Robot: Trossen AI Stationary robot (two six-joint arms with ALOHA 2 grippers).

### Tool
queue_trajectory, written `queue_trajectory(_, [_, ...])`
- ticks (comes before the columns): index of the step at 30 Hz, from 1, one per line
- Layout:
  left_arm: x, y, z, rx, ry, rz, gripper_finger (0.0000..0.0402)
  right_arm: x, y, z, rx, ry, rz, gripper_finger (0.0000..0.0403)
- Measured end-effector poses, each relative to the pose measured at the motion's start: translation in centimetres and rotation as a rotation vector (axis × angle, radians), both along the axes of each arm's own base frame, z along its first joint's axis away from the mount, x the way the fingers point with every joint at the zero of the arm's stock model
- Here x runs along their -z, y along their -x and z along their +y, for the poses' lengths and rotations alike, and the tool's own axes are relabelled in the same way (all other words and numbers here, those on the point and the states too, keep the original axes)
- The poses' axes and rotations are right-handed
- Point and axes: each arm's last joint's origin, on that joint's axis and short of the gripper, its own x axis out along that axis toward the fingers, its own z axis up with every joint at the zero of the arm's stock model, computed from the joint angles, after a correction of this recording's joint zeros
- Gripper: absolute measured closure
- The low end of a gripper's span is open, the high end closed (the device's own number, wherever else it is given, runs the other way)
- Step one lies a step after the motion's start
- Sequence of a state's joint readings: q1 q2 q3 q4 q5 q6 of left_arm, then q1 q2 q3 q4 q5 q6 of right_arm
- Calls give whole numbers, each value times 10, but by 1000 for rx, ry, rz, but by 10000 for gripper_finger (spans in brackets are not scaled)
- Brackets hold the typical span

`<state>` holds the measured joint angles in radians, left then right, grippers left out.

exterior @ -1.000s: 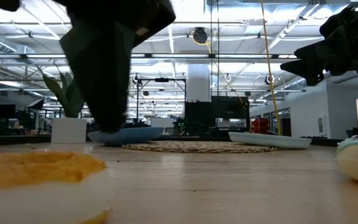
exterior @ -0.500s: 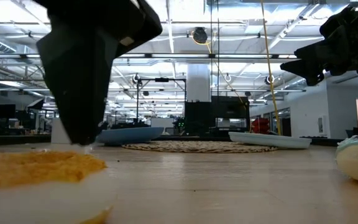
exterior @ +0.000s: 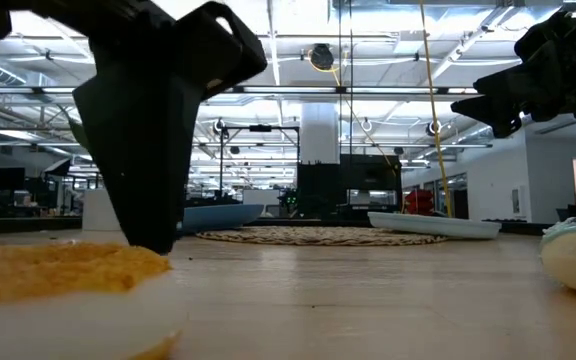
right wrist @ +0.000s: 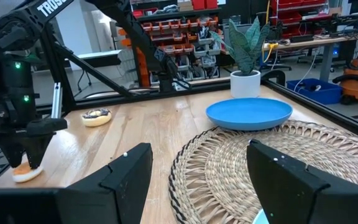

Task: Pick & Place donuts
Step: Put the small orange donut on the light blue plate

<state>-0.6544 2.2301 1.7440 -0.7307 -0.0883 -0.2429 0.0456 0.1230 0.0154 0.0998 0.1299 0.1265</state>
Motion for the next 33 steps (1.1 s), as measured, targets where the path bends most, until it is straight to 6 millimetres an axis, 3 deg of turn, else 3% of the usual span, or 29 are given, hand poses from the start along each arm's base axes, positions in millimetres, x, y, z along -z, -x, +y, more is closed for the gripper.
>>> queue_trajectory(7, [16,-3,-1,2,-17,20,158,0,0,0,0,0,0,161])
queue_trajectory(33, [17,-6,1,37,-19,12,171,0,0,0,0,0,0,161])
